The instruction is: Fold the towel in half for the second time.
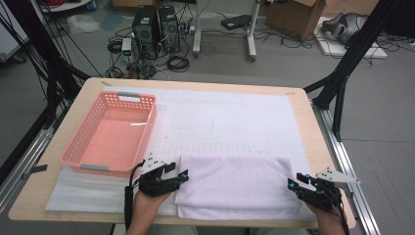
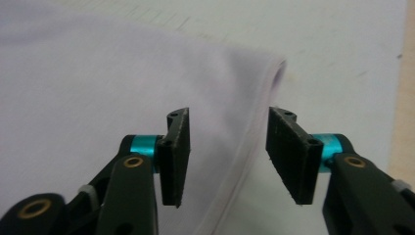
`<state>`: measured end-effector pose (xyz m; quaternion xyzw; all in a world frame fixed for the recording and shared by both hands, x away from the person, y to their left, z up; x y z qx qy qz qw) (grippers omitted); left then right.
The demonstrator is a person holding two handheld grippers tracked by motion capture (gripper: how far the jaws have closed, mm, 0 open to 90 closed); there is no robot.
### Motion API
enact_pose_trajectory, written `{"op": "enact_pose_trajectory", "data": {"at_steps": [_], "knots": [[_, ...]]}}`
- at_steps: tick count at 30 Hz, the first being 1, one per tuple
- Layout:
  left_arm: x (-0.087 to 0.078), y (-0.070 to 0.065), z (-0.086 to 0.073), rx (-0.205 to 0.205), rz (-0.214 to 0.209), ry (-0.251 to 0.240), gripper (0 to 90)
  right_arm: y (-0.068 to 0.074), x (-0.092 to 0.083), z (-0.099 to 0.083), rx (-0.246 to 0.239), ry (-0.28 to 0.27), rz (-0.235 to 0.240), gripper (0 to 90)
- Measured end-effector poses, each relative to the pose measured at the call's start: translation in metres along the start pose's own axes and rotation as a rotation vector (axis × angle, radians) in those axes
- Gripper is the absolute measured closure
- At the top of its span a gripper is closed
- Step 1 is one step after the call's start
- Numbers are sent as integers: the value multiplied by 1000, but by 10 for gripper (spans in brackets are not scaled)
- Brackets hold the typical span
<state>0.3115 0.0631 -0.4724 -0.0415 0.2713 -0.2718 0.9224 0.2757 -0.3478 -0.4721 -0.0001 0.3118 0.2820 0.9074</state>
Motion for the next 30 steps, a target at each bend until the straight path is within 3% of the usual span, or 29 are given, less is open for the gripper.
{"op": "enact_pose_trajectory", "data": {"at_steps": [4, 6, 9, 11, 12, 13, 14, 15, 16, 18, 21, 23, 25, 30], "knots": [[24, 13, 9, -14, 17, 65, 366, -19, 19, 17, 18, 3, 3, 402], [34, 18, 10, -20, 37, 99, 353, -27, 32, 22, 16, 25, 4, 397], [44, 21, 7, -44, 27, 122, 360, -33, 52, 26, 23, 66, 30, 397], [44, 20, 6, -32, 27, 118, 370, -34, 61, 25, 19, 98, 40, 436], [44, 19, 6, -32, 13, 118, 395, -33, 63, 25, 14, 106, 53, 469], [44, 17, 5, -25, -10, 135, 500, -32, 63, 25, 6, 102, 58, 573], [44, 16, 4, -12, -13, 144, 631, -30, 63, 25, 12, 101, 92, 659], [44, 15, 4, -20, -33, 148, 703, -28, 63, 24, 21, 105, 110, 734], [44, 15, 5, -31, -32, 142, 777, -27, 62, 24, 14, 103, 116, 770], [44, 17, 8, -29, -19, 118, 800, -26, 60, 26, 3, 95, 109, 787], [43, 21, 16, -51, 10, 66, 805, -29, 58, 33, 2, 41, 92, 792], [45, 23, 25, -37, 30, 56, 804, -31, 59, 41, 2, 6, 80, 792], [47, 25, 37, -42, 48, 17, 804, -34, 61, 47, -3, -11, 52, 792], [59, 35, 57, -28, 91, -12, 804, -43, 73, 56, 29, -37, 17, 791]]}}
Point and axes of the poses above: each handheld gripper's, and its own axes: x roughly forward along the jaws, z roughly out of its top, y roughly to its left, the point moved 7 cm from there along x, roughly forward along the jaws, and after that the axes turned 6 degrees about z, right-handed, at the moved point
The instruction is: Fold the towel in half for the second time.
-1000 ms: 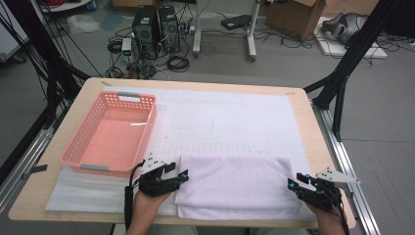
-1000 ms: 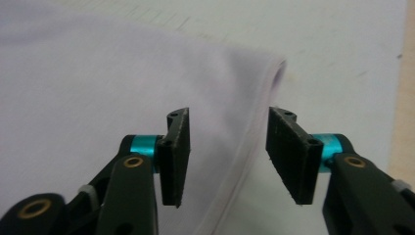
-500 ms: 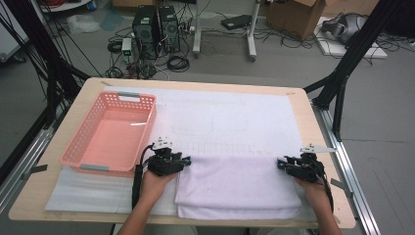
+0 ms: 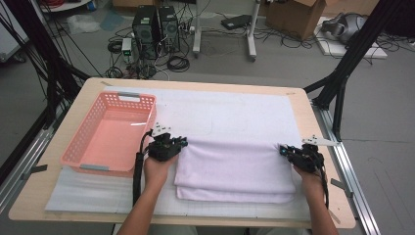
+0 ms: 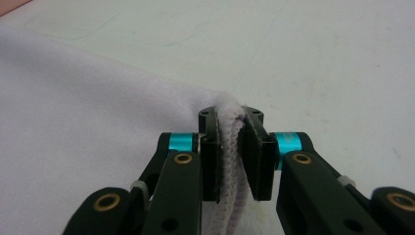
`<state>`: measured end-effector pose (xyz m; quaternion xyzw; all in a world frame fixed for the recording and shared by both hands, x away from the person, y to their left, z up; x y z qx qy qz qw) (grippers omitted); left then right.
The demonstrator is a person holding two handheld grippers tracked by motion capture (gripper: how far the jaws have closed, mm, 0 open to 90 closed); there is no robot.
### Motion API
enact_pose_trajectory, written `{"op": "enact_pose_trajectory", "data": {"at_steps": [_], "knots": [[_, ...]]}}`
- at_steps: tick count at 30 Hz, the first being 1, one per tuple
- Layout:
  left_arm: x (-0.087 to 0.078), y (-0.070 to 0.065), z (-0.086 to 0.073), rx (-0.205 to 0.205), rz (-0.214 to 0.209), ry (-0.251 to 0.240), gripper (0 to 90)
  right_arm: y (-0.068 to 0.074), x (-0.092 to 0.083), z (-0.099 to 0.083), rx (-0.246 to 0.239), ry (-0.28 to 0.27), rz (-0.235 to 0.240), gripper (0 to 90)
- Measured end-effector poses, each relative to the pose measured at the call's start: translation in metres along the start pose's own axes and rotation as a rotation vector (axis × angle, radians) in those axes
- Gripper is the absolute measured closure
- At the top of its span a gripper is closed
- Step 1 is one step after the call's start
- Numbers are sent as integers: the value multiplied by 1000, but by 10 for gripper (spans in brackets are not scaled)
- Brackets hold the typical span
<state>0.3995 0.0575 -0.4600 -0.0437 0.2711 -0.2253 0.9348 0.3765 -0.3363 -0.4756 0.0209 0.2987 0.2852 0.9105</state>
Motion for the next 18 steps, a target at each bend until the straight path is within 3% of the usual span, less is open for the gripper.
{"op": "enact_pose_trajectory", "data": {"at_steps": [3, 7, 9, 10, 12, 14, 18], "knots": [[8, 4, 5, 7, 20, -5, 805, -4, 7, 6, -5, -11, -24, 791], [13, 8, 3, -38, 19, 13, 800, -6, 16, 14, 16, -22, -49, 787], [12, 6, -1, -21, 17, 31, 725, -6, 21, 13, 39, -1, -62, 704], [11, 4, -3, -8, 10, 44, 673, -7, 23, 13, 50, -1, -69, 640], [6, -3, -5, -18, -64, 67, 529, -6, 20, 13, 78, -9, -70, 550], [-4, -11, -6, 20, -76, -4, 522, -4, 16, 12, 80, -3, -73, 490], [-14, -19, -10, 17, -107, -6, 478, 5, 5, 9, 58, 1, -61, 478]]}}
Point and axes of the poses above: each handheld gripper's, and its own axes: x roughly forward along the jaws, z roughly out of its top, y roughly to its left, the point moved 7 cm from there along x, roughly forward along the jaws, and after that the axes turned 6 degrees about z, right-handed, at the moved point
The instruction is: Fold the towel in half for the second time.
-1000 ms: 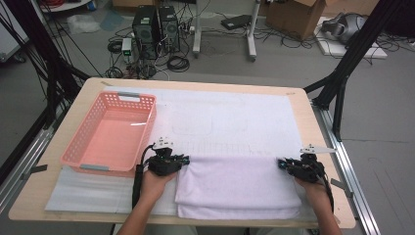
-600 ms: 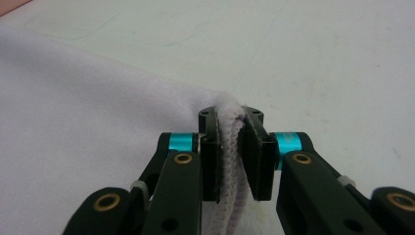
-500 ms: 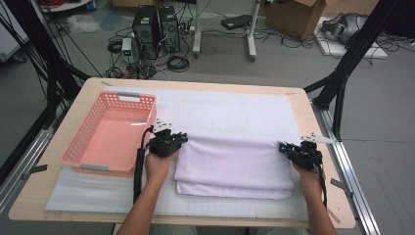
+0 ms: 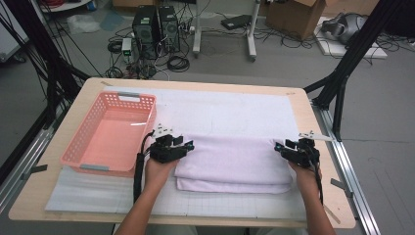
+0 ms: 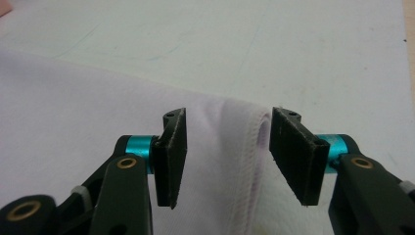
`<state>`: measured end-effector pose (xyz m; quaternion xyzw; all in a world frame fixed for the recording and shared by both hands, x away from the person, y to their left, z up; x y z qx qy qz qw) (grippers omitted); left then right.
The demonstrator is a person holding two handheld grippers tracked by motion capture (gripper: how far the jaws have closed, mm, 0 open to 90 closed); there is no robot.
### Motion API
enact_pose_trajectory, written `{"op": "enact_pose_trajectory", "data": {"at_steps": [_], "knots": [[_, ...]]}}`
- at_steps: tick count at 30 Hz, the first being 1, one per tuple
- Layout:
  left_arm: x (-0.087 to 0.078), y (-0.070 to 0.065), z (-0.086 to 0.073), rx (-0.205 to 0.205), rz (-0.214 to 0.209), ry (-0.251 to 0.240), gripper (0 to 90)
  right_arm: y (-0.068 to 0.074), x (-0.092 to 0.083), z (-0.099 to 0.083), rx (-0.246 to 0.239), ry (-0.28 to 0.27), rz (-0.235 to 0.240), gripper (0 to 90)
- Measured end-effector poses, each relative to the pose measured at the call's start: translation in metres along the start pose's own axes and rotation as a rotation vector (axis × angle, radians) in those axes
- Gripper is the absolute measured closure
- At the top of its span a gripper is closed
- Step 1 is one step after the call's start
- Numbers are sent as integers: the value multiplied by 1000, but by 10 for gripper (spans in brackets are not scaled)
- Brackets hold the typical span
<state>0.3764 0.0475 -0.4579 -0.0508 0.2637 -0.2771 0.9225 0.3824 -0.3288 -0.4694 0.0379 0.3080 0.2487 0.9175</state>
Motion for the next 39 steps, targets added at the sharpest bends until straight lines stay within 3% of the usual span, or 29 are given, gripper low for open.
{"op": "enact_pose_trajectory", "data": {"at_steps": [4, 7, 11, 17, 20, 24, 29, 37, 39], "knots": [[-10, -9, -9, 8, -36, -1, 427, 11, -14, -5, -29, 15, 39, 485], [-18, -14, -19, -22, -89, 5, 398, 18, -28, -12, -24, 2, 72, 499], [-29, -14, -29, -4, -86, -1, 362, 25, -41, -25, -26, 7, 95, 500], [-42, -14, -37, 51, -62, -4, 341, 36, -55, -38, -91, 26, 95, 480], [-48, -16, -41, 55, -65, -10, 344, 38, -59, -41, -101, 24, 96, 471], [-54, -16, -50, 44, -54, 19, 421, 39, -68, -47, -75, -10, 99, 488], [-60, -14, -54, 33, -41, 32, 533, 38, -79, -56, -66, -7, 98, 520], [-56, -9, -61, 8, -28, 76, 568, 38, -80, -59, -60, 4, 113, 594], [-55, -10, -63, 11, -32, 91, 588, 37, -78, -61, -62, 21, 98, 595]]}}
Point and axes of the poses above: each handheld gripper's, and its own axes: x roughly forward along the jaws, z roughly out of its top, y roughly to its left, the point moved 7 cm from there along x, roughly forward along the jaws, and after that the axes turned 6 degrees about z, right-handed, at the moved point
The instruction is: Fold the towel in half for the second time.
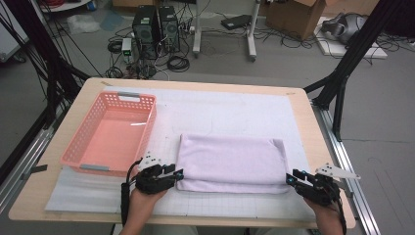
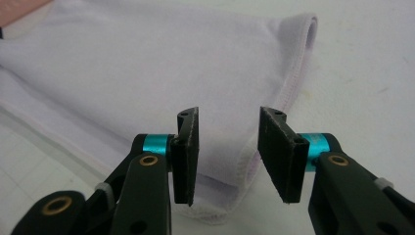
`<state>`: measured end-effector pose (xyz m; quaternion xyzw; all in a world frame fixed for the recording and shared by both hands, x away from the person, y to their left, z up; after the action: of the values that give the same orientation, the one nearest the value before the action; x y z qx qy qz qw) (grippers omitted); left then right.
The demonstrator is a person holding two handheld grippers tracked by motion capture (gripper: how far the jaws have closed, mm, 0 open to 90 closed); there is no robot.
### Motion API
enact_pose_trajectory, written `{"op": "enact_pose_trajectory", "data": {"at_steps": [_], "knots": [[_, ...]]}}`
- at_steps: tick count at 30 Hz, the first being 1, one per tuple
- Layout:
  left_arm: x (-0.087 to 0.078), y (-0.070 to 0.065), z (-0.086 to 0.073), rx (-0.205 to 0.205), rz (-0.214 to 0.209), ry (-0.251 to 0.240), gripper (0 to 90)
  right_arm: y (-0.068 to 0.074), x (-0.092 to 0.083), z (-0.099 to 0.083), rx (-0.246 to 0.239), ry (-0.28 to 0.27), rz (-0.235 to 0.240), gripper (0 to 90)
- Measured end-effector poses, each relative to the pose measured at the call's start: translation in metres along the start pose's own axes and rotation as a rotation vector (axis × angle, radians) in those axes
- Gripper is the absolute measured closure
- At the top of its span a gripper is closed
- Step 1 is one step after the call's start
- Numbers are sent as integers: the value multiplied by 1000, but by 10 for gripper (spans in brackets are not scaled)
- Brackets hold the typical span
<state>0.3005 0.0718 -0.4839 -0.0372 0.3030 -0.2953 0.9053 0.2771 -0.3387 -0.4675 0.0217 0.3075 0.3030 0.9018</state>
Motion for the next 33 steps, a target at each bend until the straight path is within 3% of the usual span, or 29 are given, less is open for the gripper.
{"op": "enact_pose_trajectory", "data": {"at_steps": [4, 7, 10, 16, 19, 25, 27, 28, 30, 33], "knots": [[4, -3, -5, 16, 5, 28, 694, -4, 5, -8, 30, 52, -5, 623], [4, -5, -5, 32, 6, 28, 816, -7, 7, -12, 58, 71, 20, 739], [2, -5, -3, 31, 8, 13, 840, -7, 7, -14, 52, 82, 39, 835], [-12, -7, 2, -3, -31, -40, 844, -4, -4, -7, 62, 22, 52, 847], [-21, -10, 0, 2, -45, -54, 844, 0, -11, -3, 51, -5, 64, 846], [-37, -16, -9, 6, -66, -60, 842, 8, -22, -9, 43, -9, 77, 846], [-38, -17, -15, 19, -67, -42, 830, 8, -25, -13, 42, -3, 74, 844], [-37, -16, -18, 20, -56, -33, 781, 8, -26, -15, 46, 10, 72, 820], [-34, -12, -19, 10, -26, -31, 583, 5, -24, -20, 61, 37, 37, 636], [-33, -7, -13, 18, 0, -70, 499, -2, -27, -15, 93, -9, 10, 596]]}}
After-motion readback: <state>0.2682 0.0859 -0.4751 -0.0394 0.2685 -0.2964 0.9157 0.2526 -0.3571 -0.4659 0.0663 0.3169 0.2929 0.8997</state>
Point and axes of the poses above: each handheld gripper's, and its own axes: x roughly forward along the jaws, z roughly out of its top, y roughly to its left, the point moved 7 cm from there along x, roughly forward along the jaws, and after that the axes turned 6 degrees about z, right-handed, at the moved point
